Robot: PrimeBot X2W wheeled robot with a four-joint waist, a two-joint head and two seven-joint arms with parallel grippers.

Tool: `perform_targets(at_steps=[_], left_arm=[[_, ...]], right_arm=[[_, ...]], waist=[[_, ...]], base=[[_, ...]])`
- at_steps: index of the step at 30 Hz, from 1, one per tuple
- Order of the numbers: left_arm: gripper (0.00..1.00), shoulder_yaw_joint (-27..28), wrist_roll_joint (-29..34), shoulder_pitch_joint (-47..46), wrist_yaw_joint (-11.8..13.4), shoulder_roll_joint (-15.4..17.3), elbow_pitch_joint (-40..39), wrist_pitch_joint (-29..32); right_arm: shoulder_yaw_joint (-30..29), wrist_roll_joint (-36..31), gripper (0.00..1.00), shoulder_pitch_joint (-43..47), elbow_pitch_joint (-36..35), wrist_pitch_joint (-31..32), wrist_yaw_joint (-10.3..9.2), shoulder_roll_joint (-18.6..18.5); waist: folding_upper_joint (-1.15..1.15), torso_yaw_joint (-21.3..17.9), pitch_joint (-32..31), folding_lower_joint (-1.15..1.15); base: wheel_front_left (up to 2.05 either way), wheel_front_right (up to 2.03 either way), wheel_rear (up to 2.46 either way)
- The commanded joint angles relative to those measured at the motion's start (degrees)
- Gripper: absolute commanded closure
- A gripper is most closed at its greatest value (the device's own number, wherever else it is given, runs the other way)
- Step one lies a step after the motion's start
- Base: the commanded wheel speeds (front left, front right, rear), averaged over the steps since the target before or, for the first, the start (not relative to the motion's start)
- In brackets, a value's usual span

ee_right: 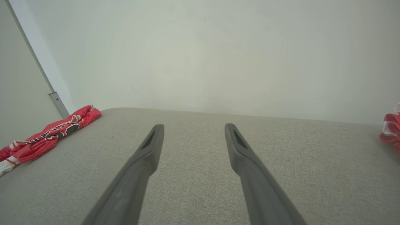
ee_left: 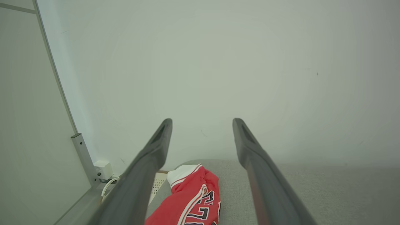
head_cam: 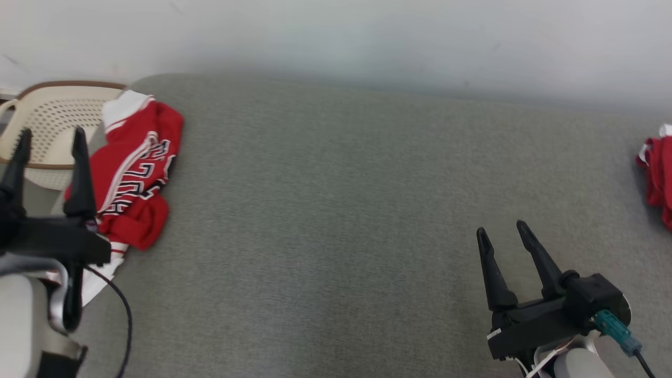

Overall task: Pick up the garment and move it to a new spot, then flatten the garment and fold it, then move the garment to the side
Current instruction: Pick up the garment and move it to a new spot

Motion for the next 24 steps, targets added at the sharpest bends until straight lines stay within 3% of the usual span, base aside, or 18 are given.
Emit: perform_targets(at_steps=[1,24], left_arm=[[0.00,0.23,-0.87,-0.92,0.07,0.45,0.56,0.25],[0.00,-0.29,-1.42,-18.64,-2.91,10.38,32.56,5.20]], right_arm=[[0.20,-0.12,0.00,-0.68,-0.29,-0.09,-0.04,-0.43],[1.61,0.16,0.00,-4.88,-5.03,0.05,-0.04,-1.91]], waist=[[-0.01,-3.34,3.18,-0.01],[-0.01,-12.34,11.51,-0.01]], base=[[0.00,0.00,0.00],[0.00,0.00,0.00]])
